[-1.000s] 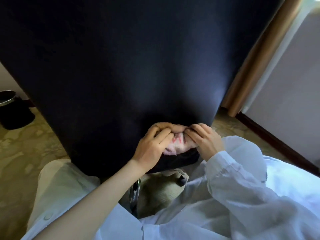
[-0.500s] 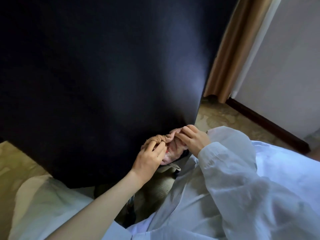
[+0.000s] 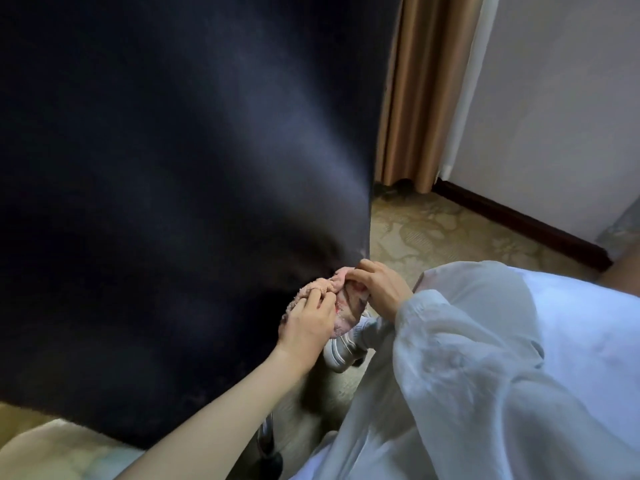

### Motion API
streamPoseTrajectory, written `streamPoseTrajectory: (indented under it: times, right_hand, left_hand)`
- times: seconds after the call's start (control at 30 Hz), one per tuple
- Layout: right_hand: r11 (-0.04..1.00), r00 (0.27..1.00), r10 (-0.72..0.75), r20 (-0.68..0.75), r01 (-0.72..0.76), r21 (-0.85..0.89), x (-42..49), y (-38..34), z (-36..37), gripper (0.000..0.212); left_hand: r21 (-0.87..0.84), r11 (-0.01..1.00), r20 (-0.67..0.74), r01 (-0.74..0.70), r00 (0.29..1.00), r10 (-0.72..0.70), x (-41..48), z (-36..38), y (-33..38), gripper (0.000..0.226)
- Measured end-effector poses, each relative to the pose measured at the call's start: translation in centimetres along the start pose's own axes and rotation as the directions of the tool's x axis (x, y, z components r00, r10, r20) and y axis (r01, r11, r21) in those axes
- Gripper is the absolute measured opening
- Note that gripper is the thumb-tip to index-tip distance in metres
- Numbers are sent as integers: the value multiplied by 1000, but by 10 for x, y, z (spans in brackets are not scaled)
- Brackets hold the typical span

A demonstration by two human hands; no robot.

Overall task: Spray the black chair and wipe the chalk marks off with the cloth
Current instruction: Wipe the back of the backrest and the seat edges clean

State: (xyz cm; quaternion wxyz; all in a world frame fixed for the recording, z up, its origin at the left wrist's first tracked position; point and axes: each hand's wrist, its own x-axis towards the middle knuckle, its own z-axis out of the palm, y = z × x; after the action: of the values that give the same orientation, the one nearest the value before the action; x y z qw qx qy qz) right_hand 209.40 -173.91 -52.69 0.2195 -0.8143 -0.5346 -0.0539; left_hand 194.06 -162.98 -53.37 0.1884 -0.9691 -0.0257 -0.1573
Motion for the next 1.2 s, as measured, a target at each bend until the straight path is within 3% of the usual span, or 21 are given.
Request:
streamPoseTrajectory:
  times: [0.03, 0.13, 0.23, 0.4, 0.5, 0.67, 0.77, 0.87, 0.97, 1.07, 1.2]
  right_hand:
    - [999, 999, 28, 28, -28, 20, 0, 0, 6, 31]
    - [989, 997, 75, 1, -74, 126, 4, 3, 20, 32]
    - [970, 982, 105, -158, -66, 232, 8, 4, 18, 40]
    - [920, 823, 219, -524, 5, 392, 26, -3, -23, 36]
    - [877, 725, 331, -604, 1, 481, 37, 8, -36, 39]
    - [781, 774, 433, -461, -68, 620, 33, -2, -3, 41]
    - [799, 816, 380, -436, -52, 599, 24, -14, 6, 43]
    - [859, 901, 224, -373, -2, 512, 11, -32, 15, 46]
    - [939, 980, 76, -183, -9, 343, -1, -57, 29, 41]
    - [971, 997, 22, -78, -2, 240, -10, -75, 43, 44]
    - [995, 997, 18, 70, -25, 95, -18, -83, 47, 39]
  left_hand:
    - [6, 1000, 42, -26, 999, 26, 1, 3, 0, 25]
    - [-13, 1000, 145, -7, 989, 8, 5, 1, -2, 47]
    - [20, 1000, 12, -13, 1000, 13, 14, -11, -7, 29]
    - [40, 998, -194, 58, 980, -50, 51, -49, -23, 32]
    - [38, 996, -235, 81, 969, -70, 78, -68, -27, 31]
    - [133, 991, -173, 4, 985, 19, 72, -62, -23, 32]
    - [140, 990, -154, -9, 988, 31, 41, -57, -25, 32]
    - [101, 994, -91, 32, 996, -23, -4, -51, -29, 31]
    - [80, 995, -56, 67, 996, -62, -58, -42, -31, 36]
    - [56, 988, -48, 142, 989, -139, -90, -27, -23, 41]
    - [-17, 978, 54, 208, 977, -207, -106, -1, -6, 28]
